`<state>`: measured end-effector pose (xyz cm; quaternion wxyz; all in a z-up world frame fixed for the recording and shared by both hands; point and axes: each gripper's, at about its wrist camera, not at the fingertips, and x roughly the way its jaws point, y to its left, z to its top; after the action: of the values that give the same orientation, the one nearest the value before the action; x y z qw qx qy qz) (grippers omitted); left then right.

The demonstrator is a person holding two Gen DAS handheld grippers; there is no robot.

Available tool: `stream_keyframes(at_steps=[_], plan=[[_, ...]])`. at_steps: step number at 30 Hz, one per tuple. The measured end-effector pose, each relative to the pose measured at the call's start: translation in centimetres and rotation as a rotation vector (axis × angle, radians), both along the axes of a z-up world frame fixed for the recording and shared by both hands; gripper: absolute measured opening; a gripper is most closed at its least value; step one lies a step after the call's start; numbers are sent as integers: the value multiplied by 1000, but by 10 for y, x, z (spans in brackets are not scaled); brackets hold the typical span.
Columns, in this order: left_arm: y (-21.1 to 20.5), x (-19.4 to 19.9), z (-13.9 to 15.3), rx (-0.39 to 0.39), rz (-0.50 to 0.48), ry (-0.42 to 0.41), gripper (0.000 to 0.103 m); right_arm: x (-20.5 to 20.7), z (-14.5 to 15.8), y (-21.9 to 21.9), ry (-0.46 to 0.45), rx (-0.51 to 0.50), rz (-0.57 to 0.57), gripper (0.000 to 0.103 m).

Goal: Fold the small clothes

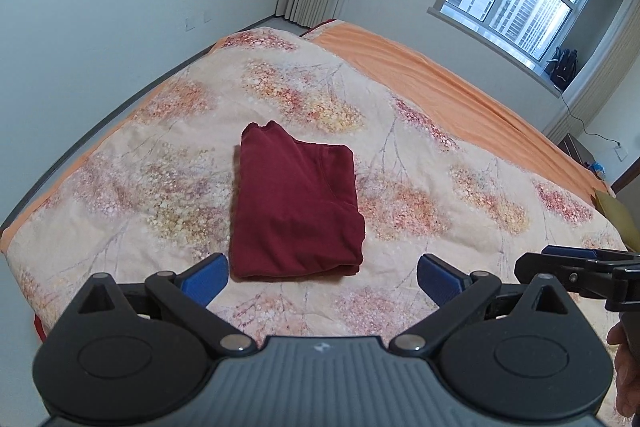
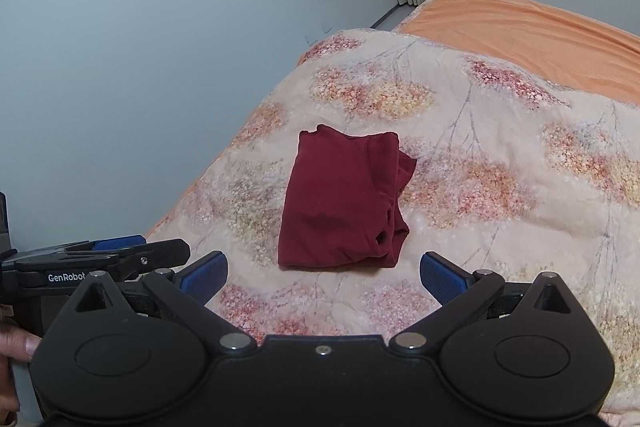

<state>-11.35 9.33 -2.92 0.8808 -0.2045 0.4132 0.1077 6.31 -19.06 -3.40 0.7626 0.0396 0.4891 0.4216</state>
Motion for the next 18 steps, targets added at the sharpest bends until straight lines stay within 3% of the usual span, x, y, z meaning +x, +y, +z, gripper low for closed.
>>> stream_keyframes(at_steps=[18], plan=[[8, -10, 5, -14, 19, -13, 102, -4, 10, 8, -14, 13, 25, 102]])
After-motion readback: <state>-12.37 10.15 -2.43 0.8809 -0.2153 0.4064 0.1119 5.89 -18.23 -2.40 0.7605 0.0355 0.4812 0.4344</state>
